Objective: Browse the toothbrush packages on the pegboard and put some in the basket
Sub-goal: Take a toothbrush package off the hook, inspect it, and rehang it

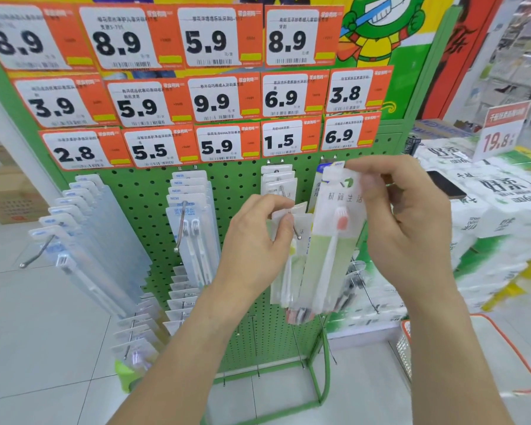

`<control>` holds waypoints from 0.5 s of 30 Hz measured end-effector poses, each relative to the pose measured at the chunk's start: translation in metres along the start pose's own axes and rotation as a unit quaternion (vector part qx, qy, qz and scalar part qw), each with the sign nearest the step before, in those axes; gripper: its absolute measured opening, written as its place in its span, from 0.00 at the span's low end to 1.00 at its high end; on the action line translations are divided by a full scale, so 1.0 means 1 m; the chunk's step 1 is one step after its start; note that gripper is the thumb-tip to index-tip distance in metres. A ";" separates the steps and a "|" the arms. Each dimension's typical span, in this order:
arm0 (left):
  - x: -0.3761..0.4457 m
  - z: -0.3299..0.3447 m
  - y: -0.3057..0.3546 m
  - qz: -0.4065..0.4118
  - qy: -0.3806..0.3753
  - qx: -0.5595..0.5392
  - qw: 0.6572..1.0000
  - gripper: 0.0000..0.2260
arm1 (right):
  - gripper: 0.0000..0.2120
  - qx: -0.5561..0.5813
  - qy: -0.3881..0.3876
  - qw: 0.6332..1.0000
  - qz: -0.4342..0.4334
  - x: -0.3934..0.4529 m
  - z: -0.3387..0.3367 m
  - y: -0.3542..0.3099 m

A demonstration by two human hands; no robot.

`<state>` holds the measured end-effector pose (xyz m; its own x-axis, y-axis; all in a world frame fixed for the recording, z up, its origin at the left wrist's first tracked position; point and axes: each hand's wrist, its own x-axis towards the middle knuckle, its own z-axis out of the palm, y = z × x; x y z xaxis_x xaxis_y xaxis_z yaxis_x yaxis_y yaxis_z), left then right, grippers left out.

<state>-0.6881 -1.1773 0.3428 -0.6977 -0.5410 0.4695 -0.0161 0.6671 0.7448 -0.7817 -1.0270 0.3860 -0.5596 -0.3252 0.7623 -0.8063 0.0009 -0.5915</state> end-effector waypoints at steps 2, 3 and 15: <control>0.000 -0.002 0.001 -0.001 -0.001 -0.006 1.000 0.10 | 0.12 0.019 -0.001 1.000 0.004 -0.005 -0.001 -0.006; 0.000 -0.003 0.001 0.002 0.005 -0.003 1.000 0.10 | 0.12 0.024 -0.002 1.000 0.005 -0.007 -0.002 -0.009; -0.077 -0.034 0.016 -0.002 0.114 -0.130 0.985 0.07 | 0.12 0.097 -0.081 0.991 0.051 -0.059 0.018 -0.033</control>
<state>-0.6106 -1.1424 0.3348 -0.5187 -0.6644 0.5381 0.1863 0.5264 0.8296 -0.7180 -1.0247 0.3559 -0.5860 -0.4795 0.6532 -0.6865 -0.1346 -0.7146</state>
